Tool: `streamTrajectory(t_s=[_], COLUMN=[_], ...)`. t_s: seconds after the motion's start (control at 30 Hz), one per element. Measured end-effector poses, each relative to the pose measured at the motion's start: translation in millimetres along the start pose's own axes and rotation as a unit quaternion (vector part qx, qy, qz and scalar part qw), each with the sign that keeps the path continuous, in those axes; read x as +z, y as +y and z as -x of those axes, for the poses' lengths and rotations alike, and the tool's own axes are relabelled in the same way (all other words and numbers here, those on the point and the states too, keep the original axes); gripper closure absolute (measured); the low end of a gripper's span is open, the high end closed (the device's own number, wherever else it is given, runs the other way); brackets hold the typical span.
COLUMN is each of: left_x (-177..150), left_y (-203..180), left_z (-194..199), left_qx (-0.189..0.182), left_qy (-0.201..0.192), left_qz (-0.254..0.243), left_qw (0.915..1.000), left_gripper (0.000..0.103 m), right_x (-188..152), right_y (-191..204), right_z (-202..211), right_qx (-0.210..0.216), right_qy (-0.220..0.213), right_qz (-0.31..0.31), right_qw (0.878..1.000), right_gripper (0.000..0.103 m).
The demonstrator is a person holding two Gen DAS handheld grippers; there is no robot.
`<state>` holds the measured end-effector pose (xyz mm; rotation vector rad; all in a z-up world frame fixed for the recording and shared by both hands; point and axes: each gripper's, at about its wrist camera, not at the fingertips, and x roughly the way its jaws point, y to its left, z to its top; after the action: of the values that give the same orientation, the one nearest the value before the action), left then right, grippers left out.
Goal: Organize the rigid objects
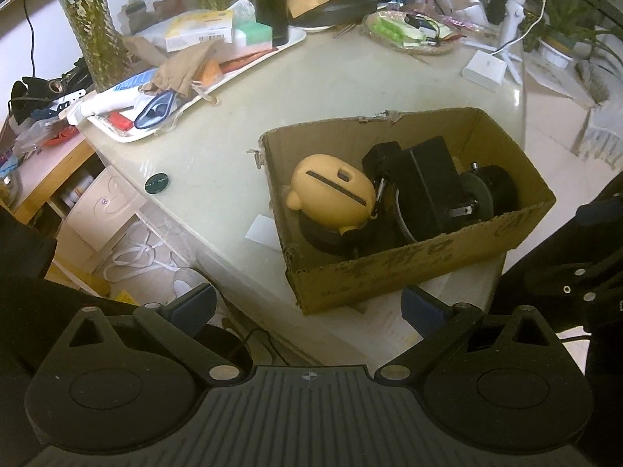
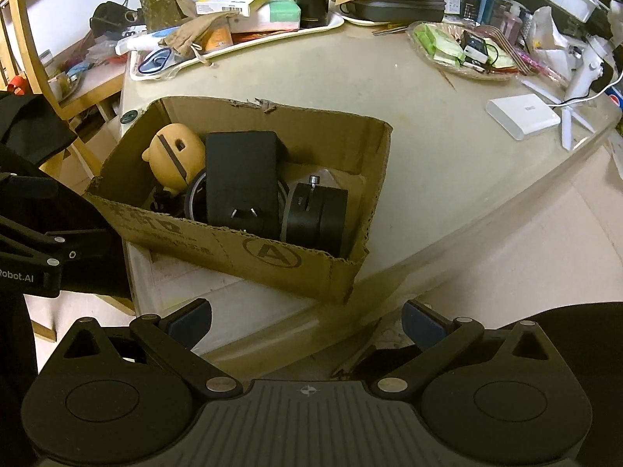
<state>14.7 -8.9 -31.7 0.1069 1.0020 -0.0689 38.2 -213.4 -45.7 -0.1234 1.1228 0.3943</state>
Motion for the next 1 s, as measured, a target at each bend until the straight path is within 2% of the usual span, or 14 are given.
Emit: streamTrajectory(t_s=[1.0], left_x=[0.5], left_y=[-2.9], left_z=[-2.4], left_qx=[-0.002], left_qy=[0.006], left_qz=[-0.011], left_qw=[0.9999], left_gripper=[0.0], right_x=[-0.1], right_y=[-0.4], right_z=[-1.6], right_qx=[-0.001], right_qy=[0.0], right_qz=[-0.002], right_qw=[1.0], right_gripper=[0.0])
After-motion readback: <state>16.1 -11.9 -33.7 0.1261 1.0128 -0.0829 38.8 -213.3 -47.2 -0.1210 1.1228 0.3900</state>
